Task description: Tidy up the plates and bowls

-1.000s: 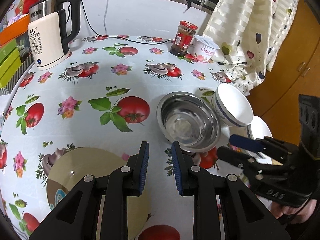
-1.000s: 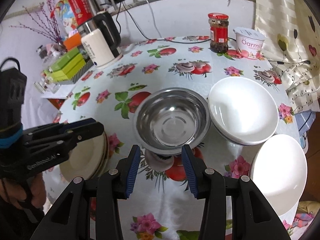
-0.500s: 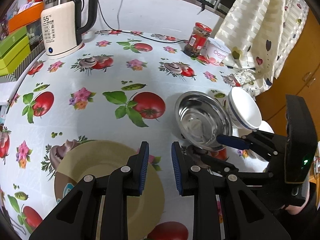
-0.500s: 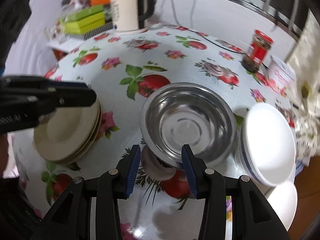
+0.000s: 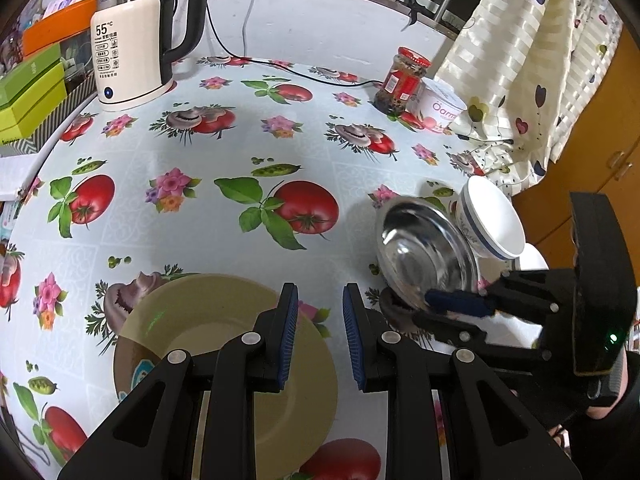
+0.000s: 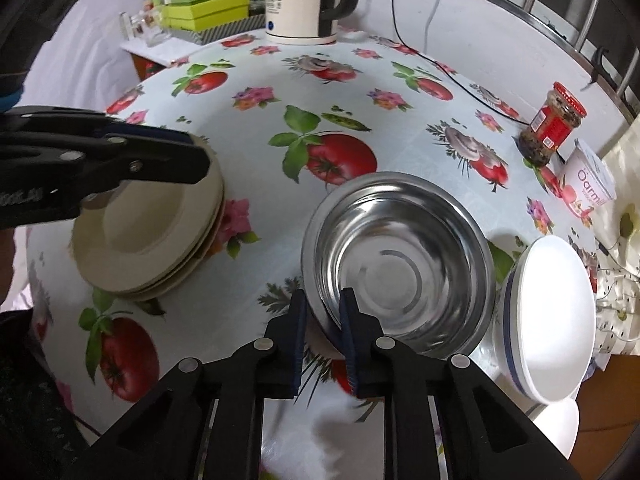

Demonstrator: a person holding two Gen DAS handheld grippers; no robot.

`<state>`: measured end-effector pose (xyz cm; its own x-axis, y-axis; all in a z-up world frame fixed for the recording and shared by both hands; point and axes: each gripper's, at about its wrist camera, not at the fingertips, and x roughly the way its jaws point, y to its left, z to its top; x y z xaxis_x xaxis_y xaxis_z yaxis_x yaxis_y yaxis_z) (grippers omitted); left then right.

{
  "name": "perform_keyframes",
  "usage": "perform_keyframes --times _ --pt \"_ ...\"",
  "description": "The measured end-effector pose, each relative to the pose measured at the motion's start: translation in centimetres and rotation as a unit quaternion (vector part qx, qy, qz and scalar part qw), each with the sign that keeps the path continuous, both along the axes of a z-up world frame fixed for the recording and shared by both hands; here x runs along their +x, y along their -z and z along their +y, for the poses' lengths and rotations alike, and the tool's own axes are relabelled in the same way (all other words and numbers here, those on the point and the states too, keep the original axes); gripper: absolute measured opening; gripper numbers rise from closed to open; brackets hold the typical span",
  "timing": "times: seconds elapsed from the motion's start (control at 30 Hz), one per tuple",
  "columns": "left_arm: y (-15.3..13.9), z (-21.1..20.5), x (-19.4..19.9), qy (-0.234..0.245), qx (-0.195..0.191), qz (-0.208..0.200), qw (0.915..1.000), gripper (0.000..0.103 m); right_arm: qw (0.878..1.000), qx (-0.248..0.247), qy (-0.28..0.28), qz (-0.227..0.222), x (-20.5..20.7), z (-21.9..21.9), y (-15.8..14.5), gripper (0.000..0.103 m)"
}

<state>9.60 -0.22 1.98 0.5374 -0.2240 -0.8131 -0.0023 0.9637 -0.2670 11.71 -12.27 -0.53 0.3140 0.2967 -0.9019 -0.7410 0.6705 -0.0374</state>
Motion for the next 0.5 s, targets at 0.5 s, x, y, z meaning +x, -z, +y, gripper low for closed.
perform_keyframes --times 0.5 --pt "-0.4 -0.5 -0.9 0.009 -0.003 -0.003 1.0000 0.024 0.998 0.011 -0.015 0.056 -6.5 -1.6 -0.2 0.015"
